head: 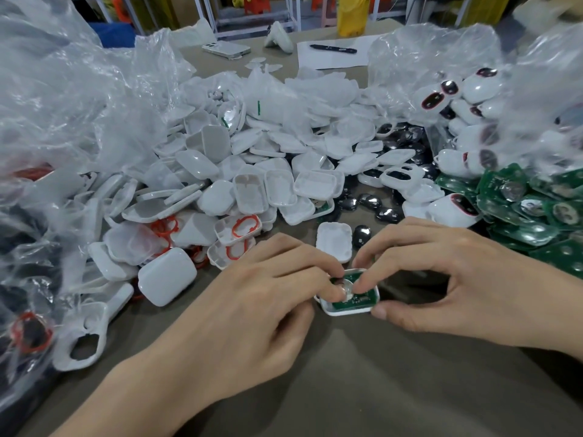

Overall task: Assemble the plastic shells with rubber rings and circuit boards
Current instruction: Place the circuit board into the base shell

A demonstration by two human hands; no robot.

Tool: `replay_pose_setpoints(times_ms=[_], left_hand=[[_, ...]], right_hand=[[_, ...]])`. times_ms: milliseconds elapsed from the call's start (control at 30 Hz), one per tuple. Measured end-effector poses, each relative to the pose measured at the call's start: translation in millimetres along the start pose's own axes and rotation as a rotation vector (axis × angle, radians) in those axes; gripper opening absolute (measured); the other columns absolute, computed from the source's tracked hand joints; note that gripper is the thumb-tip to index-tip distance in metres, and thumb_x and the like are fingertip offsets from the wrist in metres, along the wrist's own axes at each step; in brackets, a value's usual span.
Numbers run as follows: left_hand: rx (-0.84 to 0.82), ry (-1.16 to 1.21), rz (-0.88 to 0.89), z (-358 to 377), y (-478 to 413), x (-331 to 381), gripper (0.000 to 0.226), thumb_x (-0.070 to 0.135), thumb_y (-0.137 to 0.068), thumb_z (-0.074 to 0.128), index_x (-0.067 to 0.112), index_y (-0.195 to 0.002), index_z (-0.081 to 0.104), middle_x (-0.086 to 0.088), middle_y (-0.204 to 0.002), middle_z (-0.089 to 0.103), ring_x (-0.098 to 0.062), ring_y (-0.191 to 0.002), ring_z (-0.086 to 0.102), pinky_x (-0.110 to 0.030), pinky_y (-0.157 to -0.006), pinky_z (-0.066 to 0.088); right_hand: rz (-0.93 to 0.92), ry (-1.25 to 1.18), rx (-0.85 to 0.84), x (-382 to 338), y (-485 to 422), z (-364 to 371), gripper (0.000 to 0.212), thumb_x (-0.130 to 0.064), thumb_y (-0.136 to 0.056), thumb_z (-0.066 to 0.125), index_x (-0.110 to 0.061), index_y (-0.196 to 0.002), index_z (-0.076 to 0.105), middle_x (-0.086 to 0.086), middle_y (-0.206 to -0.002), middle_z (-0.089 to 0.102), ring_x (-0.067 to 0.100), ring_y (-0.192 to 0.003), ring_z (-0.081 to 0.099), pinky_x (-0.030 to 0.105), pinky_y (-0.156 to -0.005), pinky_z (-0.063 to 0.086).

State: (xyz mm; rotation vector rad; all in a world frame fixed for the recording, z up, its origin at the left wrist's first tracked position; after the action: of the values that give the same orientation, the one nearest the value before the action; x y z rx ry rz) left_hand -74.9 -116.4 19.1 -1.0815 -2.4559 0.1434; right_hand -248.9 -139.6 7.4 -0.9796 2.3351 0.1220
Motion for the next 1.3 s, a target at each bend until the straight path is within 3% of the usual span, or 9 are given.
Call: replay_pose_setpoints(times_ms=[300, 500, 733, 933, 1033, 1133, 1200, 1300], left_hand=[[0.021, -0.047, 0.02, -2.5, 2.8, -2.9, 0.035, 0.006, -0.09, 0.045, 0.022, -0.102, 0.074, 0.014, -0.114, 0.066, -0.011, -0.103, 0.056, -0.024, -0.088, 0.044], [0.08, -0.029, -0.108, -11.1, 4.1, -11.8, 0.034, 0.008, -0.091, 0.042, 0.022, -0.108, 0.069, 0.013, -0.111, 0.062, -0.01, -0.099, 0.056, -0.028, -0.087, 0.043], [-0.044, 0.025, 0.032, -2.8, 2.7, 0.5, 0.036, 0.005, -0.087, 0.049, 0.022, -0.109, 0.072, 0.012, -0.116, 0.063, -0.009, -0.105, 0.055, -0.019, -0.093, 0.04], [-0.056, 0.058, 0.041, -1.7, 1.5, 2.8, 0.037, 0.001, -0.081, 0.055, 0.018, -0.109, 0.073, 0.014, -0.122, 0.065, -0.011, -0.108, 0.058, -0.022, -0.095, 0.042], [-0.035, 0.073, 0.027, -2.2, 3.1, 1.2, 0.03, 0.007, -0.085, 0.056, 0.019, -0.105, 0.074, 0.015, -0.121, 0.065, -0.012, -0.109, 0.058, -0.024, -0.094, 0.043], [-0.014, 0.026, 0.003, -0.5, 4.8, -0.7, 0.02, 0.025, -0.094, 0.059, 0.027, -0.107, 0.073, 0.013, -0.123, 0.061, -0.01, -0.11, 0.056, -0.026, -0.092, 0.044], [-0.017, -0.019, -0.019, 1.9, 4.6, -3.6, 0.019, 0.039, -0.095, 0.059, 0.033, -0.11, 0.07, 0.013, -0.124, 0.057, -0.009, -0.11, 0.055, -0.029, -0.089, 0.045], [-0.024, -0.037, -0.016, 4.7, 3.8, -6.1, 0.02, 0.043, -0.095, 0.06, 0.035, -0.112, 0.068, 0.015, -0.122, 0.056, -0.008, -0.108, 0.056, -0.031, -0.087, 0.046]], right_hand=[[0.003, -0.007, 0.021, -1.3, 0.1, -1.2, 0.016, -0.052, -0.082, 0.067, -0.046, -0.097, 0.069, -0.026, -0.117, 0.061, 0.005, -0.113, 0.057, 0.019, -0.091, 0.041], [0.01, -0.007, 0.026, -0.8, 0.7, -1.2, 0.017, -0.053, -0.081, 0.067, -0.048, -0.098, 0.067, -0.027, -0.118, 0.059, 0.003, -0.113, 0.058, 0.017, -0.09, 0.041], [0.011, 0.005, 0.026, -2.7, 0.2, -0.7, 0.017, -0.053, -0.081, 0.065, -0.049, -0.098, 0.066, -0.028, -0.118, 0.058, 0.004, -0.114, 0.057, 0.019, -0.091, 0.041], [0.009, 0.006, 0.022, -3.0, 0.1, -0.5, 0.016, -0.053, -0.081, 0.065, -0.049, -0.097, 0.066, -0.027, -0.118, 0.058, 0.005, -0.114, 0.058, 0.021, -0.09, 0.042], [-0.002, 0.0, 0.031, -4.1, 0.5, -0.8, 0.014, -0.05, -0.081, 0.067, -0.046, -0.095, 0.068, -0.025, -0.117, 0.06, 0.005, -0.111, 0.058, 0.02, -0.09, 0.042], [-0.018, 0.03, 0.041, -5.5, 1.5, -0.6, 0.013, -0.048, -0.081, 0.067, -0.043, -0.093, 0.067, -0.026, -0.116, 0.058, 0.005, -0.108, 0.059, 0.019, -0.09, 0.041], [-0.033, 0.052, 0.061, -6.8, 1.9, -1.8, 0.013, -0.047, -0.081, 0.067, -0.042, -0.093, 0.068, -0.026, -0.116, 0.058, 0.004, -0.105, 0.059, 0.018, -0.088, 0.042], [-0.053, 0.087, 0.092, -9.0, 0.9, -3.3, 0.014, -0.044, -0.081, 0.067, -0.039, -0.094, 0.068, -0.024, -0.116, 0.058, 0.004, -0.102, 0.058, 0.018, -0.085, 0.043]])
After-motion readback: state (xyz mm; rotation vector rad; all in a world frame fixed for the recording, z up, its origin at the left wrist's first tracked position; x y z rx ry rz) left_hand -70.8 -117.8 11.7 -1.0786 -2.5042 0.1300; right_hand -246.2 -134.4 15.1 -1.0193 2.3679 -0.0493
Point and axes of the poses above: each hand's wrist, its own y-axis away from the middle knuckle, its own z-axis out of the palm, x = y × z, the point moved 6 cm from there along -y, towards the middle knuckle
